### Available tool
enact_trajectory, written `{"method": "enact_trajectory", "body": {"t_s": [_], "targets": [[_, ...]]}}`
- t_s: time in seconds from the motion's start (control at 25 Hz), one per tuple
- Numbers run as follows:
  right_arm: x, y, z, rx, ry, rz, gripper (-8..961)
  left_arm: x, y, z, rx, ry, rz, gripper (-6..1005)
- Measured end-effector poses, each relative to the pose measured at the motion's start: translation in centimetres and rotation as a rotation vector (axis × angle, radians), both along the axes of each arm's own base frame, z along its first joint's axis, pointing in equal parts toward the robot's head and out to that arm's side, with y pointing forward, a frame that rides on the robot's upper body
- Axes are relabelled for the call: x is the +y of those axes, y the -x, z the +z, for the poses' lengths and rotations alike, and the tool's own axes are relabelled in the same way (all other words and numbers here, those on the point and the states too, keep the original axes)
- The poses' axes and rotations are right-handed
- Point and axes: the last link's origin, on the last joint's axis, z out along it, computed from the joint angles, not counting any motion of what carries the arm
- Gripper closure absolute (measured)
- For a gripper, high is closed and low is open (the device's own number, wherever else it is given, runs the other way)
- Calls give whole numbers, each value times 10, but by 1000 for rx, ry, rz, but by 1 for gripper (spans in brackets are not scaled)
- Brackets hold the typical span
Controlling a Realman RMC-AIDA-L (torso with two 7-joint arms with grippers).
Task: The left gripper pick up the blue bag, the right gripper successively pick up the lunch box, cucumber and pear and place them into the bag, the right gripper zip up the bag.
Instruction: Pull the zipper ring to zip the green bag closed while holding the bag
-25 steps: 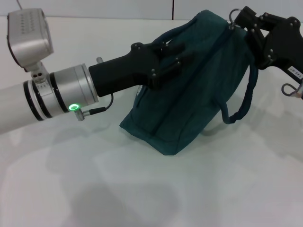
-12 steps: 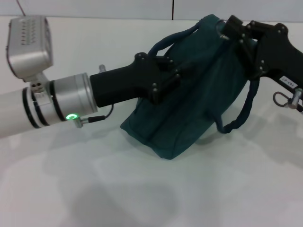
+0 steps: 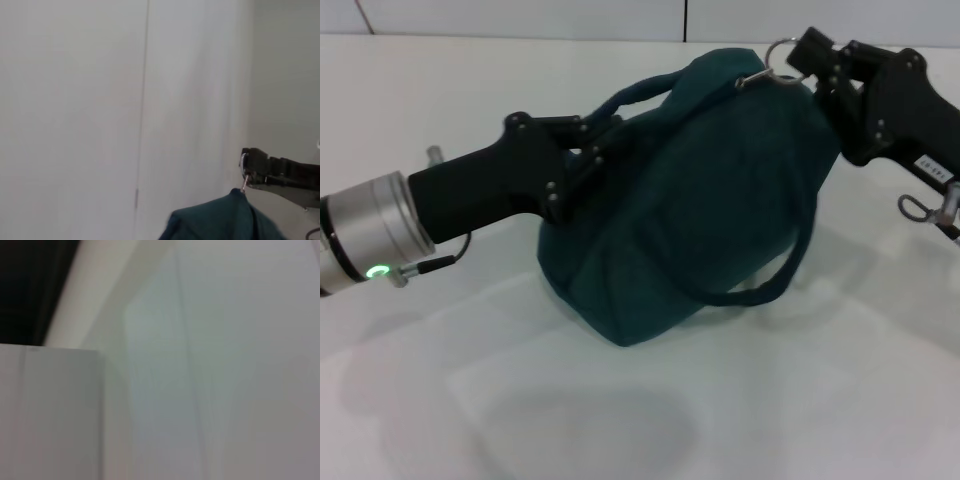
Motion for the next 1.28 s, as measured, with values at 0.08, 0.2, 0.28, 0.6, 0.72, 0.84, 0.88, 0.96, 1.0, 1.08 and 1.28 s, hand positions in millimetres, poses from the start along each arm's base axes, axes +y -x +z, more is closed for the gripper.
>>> {"method": "enact_trajectory", "body": {"t_s": [0.08, 0.2, 0.28, 0.6, 0.72, 0.84, 0.88, 0.96, 1.0, 1.08, 1.28], "targets": [[5, -11, 3, 20, -8, -81, 848, -1, 3, 0, 13, -16, 5, 898], [9, -19, 6, 28, -15, -140, 844, -1, 5, -2, 29, -12, 5, 898], [12, -25, 9, 30, -27, -174, 842, -1, 6, -1, 34, -15, 5, 898], [17, -41, 8, 0, -41, -272, 833, 7, 9, 3, 47, -46, 32, 899], [18, -44, 7, -8, -40, -290, 829, 10, 10, 5, 49, -63, 46, 900], [18, -44, 6, -13, -36, -288, 826, 12, 9, 4, 52, -69, 43, 900], [17, -44, 6, -13, -36, -283, 825, 12, 8, 4, 53, -69, 41, 900], [16, -44, 7, -12, -40, -276, 823, 13, 7, 4, 55, -70, 37, 901], [15, -45, 8, -11, -42, -278, 822, 13, 7, 4, 56, -71, 36, 901], [12, -50, 10, -3, -50, -289, 819, 14, 6, 4, 58, -74, 30, 901], [6, -65, 18, -24, -112, -325, 683, 15, 4, 3, 60, -71, 19, 902]]}}
